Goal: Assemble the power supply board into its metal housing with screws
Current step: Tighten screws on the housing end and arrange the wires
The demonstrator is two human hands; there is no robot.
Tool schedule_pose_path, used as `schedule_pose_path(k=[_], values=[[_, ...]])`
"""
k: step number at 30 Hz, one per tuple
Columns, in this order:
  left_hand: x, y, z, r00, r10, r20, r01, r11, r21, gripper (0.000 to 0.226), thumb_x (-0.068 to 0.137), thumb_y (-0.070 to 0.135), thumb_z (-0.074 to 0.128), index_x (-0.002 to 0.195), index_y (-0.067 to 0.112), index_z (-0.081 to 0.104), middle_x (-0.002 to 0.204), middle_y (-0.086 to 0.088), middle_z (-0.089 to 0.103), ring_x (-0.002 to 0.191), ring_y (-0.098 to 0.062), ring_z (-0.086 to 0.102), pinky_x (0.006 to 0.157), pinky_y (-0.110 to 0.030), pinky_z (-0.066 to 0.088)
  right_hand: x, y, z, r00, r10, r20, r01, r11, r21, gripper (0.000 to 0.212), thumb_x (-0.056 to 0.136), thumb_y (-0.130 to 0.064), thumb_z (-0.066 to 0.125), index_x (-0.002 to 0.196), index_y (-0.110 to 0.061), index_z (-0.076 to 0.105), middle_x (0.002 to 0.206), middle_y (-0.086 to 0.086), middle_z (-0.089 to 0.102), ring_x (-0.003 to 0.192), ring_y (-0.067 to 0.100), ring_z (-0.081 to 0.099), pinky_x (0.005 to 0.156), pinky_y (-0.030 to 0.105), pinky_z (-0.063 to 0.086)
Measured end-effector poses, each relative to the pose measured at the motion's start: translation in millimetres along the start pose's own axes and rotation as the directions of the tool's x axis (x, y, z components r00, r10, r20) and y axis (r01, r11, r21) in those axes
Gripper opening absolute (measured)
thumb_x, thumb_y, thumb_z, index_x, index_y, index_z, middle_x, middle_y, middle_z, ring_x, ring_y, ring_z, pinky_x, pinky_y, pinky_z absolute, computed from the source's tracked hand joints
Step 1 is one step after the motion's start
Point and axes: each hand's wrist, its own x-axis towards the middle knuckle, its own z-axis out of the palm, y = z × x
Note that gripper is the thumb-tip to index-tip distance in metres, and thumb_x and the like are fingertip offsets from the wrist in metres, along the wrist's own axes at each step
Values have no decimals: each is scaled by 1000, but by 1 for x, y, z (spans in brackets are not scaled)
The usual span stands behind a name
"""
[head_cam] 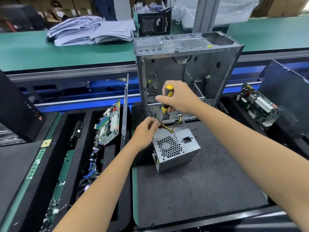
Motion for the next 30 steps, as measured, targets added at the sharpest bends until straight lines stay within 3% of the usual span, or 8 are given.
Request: schedule_pose_path(k=[3,8,13,17,20,23,27,30], values=[[0,-5,4,968,-243,55,236,966,105,57,100,55,24,108,13,61,112,-3,63,103,-21,57,90,-34,41,1,4,-1,1000,8,10,-8,1000,1,26,87,-27,68,83,-5,54,60,5,66,49,18,66,48,28,56],[-1,-9,4,842,-483,239,472,875,105,92,86,77,9,128,13,59,134,-3,51,112,-19,48,90,-32,30,0,7,5,999,6,33,-6,1000,4,24,87,-25,67,83,-5,55,60,4,66,47,17,66,42,18,48],[0,-16,0,782,-523,339,541,840,47,84,86,78,19,120,14,60,112,-4,67,85,-15,63,76,-30,50,1,9,9,999,-14,41,14,1000,12,25,87,-25,68,83,-4,55,58,1,65,46,16,65,42,18,49],[2,-19,1,818,-458,349,532,833,-153,67,93,66,34,103,8,66,82,-5,72,70,-16,66,72,-32,55,0,11,9,999,-15,46,14,1000,14,26,87,-27,68,83,-4,55,58,1,65,46,16,65,43,21,52],[1,-19,2,817,-434,380,534,819,-211,40,98,41,50,109,6,65,94,-10,72,75,-18,66,74,-33,57,-1,11,9,999,-6,49,5,1000,21,27,86,-27,68,83,-4,55,58,3,66,46,16,66,43,21,51],[0,-18,1,808,-408,426,544,793,-273,22,99,18,50,108,5,66,94,-8,72,73,-15,67,73,-32,57,-2,9,9,999,-6,52,5,999,33,27,86,-27,68,83,-4,55,58,3,66,46,16,65,43,19,50],[-1,-16,-1,802,-402,441,561,759,-329,29,97,-1,42,116,-3,64,104,-14,68,79,-17,64,71,-28,55,-4,5,11,998,-18,66,16,999,33,26,86,-27,68,81,-5,54,58,2,65,46,17,65,44,21,50],[-4,-18,-1,793,-402,457,582,720,-377,29,98,1,43,117,1,65,103,-11,69,84,-18,63,70,-25,53,-5,2,12,997,-27,73,26,999,23,26,86,-26,67,81,-5,54,60,3,65,47,16,66,46,25,54]])
